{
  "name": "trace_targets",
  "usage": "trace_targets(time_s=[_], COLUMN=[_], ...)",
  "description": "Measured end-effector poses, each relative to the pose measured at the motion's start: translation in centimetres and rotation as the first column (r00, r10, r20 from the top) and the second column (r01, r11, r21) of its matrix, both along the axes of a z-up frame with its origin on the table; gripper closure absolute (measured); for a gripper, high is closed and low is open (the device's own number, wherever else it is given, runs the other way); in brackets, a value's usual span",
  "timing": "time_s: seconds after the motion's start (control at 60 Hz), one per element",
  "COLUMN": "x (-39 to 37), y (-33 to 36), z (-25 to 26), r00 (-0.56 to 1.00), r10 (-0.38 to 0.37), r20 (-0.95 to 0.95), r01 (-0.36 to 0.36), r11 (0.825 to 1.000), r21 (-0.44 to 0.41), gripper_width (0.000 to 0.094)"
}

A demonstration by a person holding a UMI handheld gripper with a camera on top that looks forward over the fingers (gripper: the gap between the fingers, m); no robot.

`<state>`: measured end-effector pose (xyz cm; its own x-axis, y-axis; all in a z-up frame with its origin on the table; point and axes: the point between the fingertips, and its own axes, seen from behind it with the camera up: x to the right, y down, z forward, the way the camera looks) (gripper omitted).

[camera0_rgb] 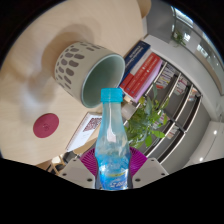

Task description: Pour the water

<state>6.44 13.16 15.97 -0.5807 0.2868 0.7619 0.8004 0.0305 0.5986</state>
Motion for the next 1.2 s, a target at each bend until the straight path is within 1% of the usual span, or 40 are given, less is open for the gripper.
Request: trace_targets(time_s=[0.067, 0.15, 0.217, 0.3, 0.333, 0.383, 0.433, 0.5, 0.55, 0.567, 0.583, 0.633, 0.683, 0.717, 0.783, 0.833, 0.85, 0.883, 0.933, 0.983, 1.0, 1.033, 1.2], x=[-0.6, -1.3, -1.3, -1.1, -1.3, -1.9, -2.8, -3.8, -4.7, -5.3, -5.3, -5.7, -5.6, -5.4, -4.5, -3.2, -3.4, -2.1, -0.8, 0.4, 0.1, 1.8, 5.0], y=[0.3, 0.7, 0.8, 0.5, 0.5, 0.3, -0.5, -0.8, -1.3, -1.8, -1.5, -1.9, -2.3, -2.3, -2.4, -2.4, -2.5, -2.6, -2.5, -2.4, -2.2, -2.1, -1.2], z=[-0.3, -0.2, -0.2, -0.1, 0.2, 1.0, 2.2, 4.0, 5.8, 6.2, 6.7, 8.7, 10.8, 11.4, 11.9, 11.7, 10.9, 11.2, 10.3, 9.2, 8.2, 7.5, 1.4], r00=[0.996, 0.985, 0.987, 0.998, 1.0, 0.989, 0.952, 0.84, 0.709, 0.668, 0.611, 0.462, 0.319, 0.222, 0.023, -0.133, -0.179, -0.27, -0.382, -0.446, -0.461, -0.481, -0.559], r10=[0.037, 0.072, 0.067, 0.032, 0.023, 0.011, -0.016, -0.022, -0.027, -0.025, -0.022, -0.007, 0.019, 0.032, 0.021, 0.007, 0.004, 0.003, 0.012, 0.021, 0.028, 0.028, -0.001], r20=[0.084, 0.156, 0.147, 0.048, -0.019, -0.148, -0.305, -0.542, -0.704, -0.743, -0.791, -0.887, -0.948, -0.974, -1.0, -0.991, -0.984, -0.963, -0.924, -0.895, -0.887, -0.876, -0.829], r01=[-0.037, -0.075, -0.072, -0.035, -0.022, -0.002, 0.041, 0.068, 0.098, 0.121, 0.122, 0.145, 0.171, 0.186, 0.22, 0.257, 0.274, 0.284, 0.298, 0.311, 0.323, 0.329, 0.35], r11=[0.999, 0.997, 0.997, 0.999, 0.999, 0.998, 0.996, 0.996, 0.993, 0.99, 0.99, 0.987, 0.982, 0.98, 0.975, 0.966, 0.961, 0.956, 0.948, 0.941, 0.936, 0.932, 0.906], r21=[-0.003, 0.013, 0.029, 0.042, 0.045, 0.059, 0.074, 0.065, 0.06, 0.075, 0.067, 0.067, 0.077, 0.075, 0.025, -0.028, -0.046, -0.076, -0.11, -0.132, -0.138, -0.15, -0.237], gripper_width=[0.0568, 0.0568, 0.0568, 0.0568, 0.0567, 0.0568, 0.0566, 0.0566, 0.0566, 0.0565, 0.0565, 0.0563, 0.0566, 0.0565, 0.0565, 0.0554, 0.0554, 0.0554, 0.0554, 0.0554, 0.0553, 0.0554, 0.0553])
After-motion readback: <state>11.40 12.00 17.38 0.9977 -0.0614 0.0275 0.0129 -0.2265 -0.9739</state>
